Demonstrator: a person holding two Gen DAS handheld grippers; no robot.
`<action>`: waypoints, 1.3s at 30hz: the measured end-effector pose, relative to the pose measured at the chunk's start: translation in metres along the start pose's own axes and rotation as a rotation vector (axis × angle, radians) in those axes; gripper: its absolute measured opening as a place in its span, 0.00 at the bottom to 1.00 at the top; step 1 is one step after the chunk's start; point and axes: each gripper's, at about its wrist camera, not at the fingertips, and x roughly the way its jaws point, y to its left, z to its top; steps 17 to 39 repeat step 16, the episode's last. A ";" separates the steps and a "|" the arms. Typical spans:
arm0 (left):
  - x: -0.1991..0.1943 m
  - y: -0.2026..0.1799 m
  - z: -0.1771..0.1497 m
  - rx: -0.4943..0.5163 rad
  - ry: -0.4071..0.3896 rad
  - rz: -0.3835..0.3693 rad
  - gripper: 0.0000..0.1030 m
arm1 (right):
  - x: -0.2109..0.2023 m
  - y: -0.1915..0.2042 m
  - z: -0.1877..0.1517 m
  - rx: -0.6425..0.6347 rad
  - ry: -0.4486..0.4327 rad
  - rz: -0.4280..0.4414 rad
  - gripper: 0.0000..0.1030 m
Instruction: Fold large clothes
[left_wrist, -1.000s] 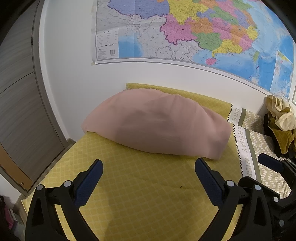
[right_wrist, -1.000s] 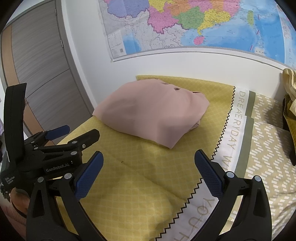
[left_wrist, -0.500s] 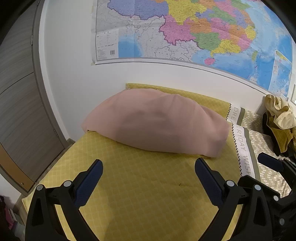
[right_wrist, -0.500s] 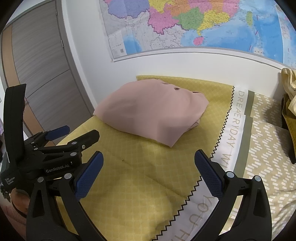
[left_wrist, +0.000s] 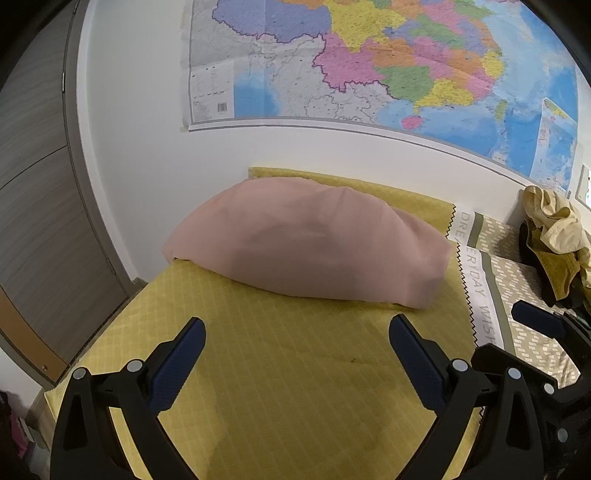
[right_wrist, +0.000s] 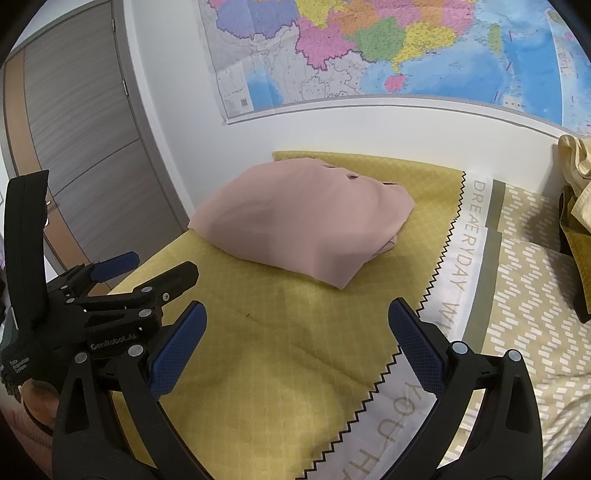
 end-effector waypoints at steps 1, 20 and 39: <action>-0.001 -0.001 -0.001 0.006 -0.002 0.003 0.93 | -0.001 0.000 -0.001 0.000 0.000 -0.001 0.94; -0.002 -0.012 -0.007 0.005 0.025 -0.047 0.93 | -0.015 -0.005 -0.008 0.016 -0.009 -0.031 0.94; -0.002 -0.012 -0.007 0.005 0.025 -0.047 0.93 | -0.015 -0.005 -0.008 0.016 -0.009 -0.031 0.94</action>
